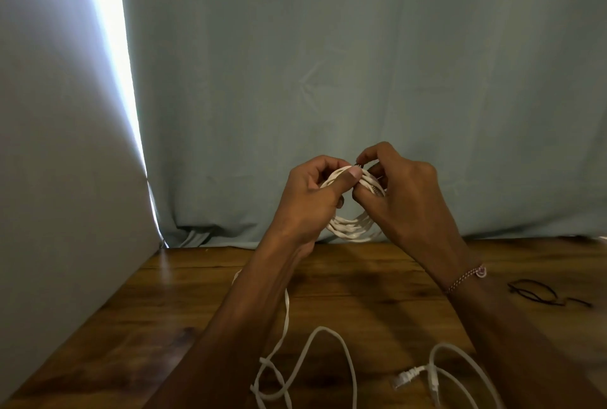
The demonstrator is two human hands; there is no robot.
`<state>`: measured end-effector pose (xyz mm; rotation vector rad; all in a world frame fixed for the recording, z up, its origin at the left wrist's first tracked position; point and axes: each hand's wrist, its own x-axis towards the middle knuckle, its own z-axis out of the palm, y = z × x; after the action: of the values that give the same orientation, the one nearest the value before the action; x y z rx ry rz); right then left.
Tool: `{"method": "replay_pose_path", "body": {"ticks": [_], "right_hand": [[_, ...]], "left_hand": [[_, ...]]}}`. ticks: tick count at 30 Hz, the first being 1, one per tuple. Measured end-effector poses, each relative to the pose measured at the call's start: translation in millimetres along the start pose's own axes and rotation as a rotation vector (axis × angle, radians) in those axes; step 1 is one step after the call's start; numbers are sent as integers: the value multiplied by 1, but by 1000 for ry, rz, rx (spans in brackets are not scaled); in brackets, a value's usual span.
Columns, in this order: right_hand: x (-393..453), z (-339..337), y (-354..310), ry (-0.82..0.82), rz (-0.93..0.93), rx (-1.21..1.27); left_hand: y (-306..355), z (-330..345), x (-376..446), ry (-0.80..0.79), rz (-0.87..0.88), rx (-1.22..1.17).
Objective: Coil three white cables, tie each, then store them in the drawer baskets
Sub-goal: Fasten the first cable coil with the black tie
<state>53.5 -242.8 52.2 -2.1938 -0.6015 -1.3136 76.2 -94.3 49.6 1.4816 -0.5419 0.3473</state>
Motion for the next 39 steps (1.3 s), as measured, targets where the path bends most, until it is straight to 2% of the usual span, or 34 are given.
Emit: {"method": "replay_pose_path", "body": {"ticks": [3,7,13,20,26,28,31,39], "right_hand": [[-1,0,-2,32,-11,52],[0,-2,-4,61,117,177],[4,-14,-6,-94,208,355],[5,-14,-9,75,350,495],[5,-18,-10,152,472,619],[4,-17,-11,202,411,579],[2,-16,-16,265,190,396],[2,-18,-11,289,-170,112]], "left_hand": [[0,-3,1,-17,4,-23],[-1,-4,0,-27,11,-27],[0,-5,-1,-15,14,-27],[0,-4,-2,-59,65,-14],[2,-5,-3,-93,83,-55],[2,-7,-2,-113,90,-82],[2,-10,0,-130,90,-159],[5,-12,1,-151,52,-390]]}}
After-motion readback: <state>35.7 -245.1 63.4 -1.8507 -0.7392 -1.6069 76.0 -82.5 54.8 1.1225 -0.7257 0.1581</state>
